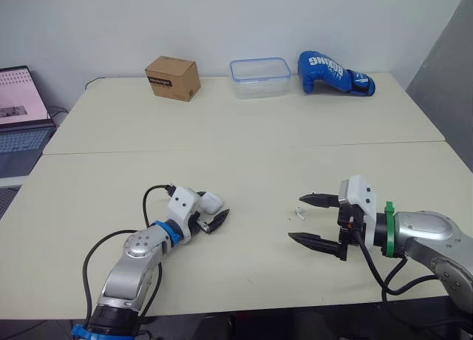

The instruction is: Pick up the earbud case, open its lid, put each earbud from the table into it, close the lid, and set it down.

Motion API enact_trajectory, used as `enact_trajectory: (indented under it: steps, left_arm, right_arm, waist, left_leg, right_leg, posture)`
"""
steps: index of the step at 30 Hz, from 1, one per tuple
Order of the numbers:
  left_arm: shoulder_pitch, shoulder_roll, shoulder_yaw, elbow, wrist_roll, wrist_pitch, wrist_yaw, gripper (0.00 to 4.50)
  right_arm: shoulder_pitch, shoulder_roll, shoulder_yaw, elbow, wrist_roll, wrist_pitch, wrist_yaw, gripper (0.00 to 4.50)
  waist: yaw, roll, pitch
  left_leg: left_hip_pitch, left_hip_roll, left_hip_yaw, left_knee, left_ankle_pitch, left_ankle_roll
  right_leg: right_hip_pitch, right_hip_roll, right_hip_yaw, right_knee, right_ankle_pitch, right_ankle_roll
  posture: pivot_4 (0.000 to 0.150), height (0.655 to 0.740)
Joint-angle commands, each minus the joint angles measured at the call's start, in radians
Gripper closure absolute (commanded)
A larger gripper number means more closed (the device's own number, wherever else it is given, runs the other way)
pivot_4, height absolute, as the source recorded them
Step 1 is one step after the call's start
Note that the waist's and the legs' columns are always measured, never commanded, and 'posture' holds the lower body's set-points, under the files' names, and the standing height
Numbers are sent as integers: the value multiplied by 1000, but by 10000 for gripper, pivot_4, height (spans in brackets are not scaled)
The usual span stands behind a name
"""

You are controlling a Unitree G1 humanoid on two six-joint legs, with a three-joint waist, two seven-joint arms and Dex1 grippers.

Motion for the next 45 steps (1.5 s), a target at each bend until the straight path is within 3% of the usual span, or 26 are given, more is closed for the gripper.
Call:
enact_trajectory:
  steps: [1, 30, 33, 37, 45]
  left_arm:
    - [0, -18, -31, 20, 17, 5, 0, 108]
    - [84, -7, 2, -68, 14, 60, 14, 108]
    - [95, -15, -6, -84, 15, 66, 24, 5394]
    - [96, -26, -16, -88, 20, 71, 41, 16344]
    - [89, -23, -15, -98, 14, 99, 38, 16371]
  right_arm:
    - [-12, 7, -25, -29, 22, -6, -14, 0]
    - [-19, 28, -40, -40, 62, -28, -61, 0]
    - [-21, 27, -41, -40, 63, -26, -68, 0]
    - [-23, 29, -41, -43, 67, -20, -78, 0]
    - [-29, 29, -38, -48, 76, -11, -95, 0]
  waist:
    - [1, 0, 0]
    - [-4, 1, 0]
    - [-4, 1, -1]
    - [-3, 1, -1]
    - [-3, 1, -1]
  left_leg:
    - [0, 0, 0, 0, 0, 0]
    - [1, 0, 0, 0, -2, 3]
    - [1, 0, 0, 0, -2, 3]
    - [1, 0, 0, 0, -2, 3]
    - [1, 0, 0, 0, -2, 3]
  right_leg:
    - [0, 0, 0, 0, 0, 0]
    - [0, 0, 0, 0, 0, 0]
    - [0, 0, 0, 0, 0, 0]
    - [0, 0, 0, 0, 0, 0]
    - [1, 0, 0, 0, 0, 0]
  posture:
    - [1500, 7307]
    - [1500, 7307]
    - [1500, 7307]
    - [1500, 7307]
    - [1500, 7307]
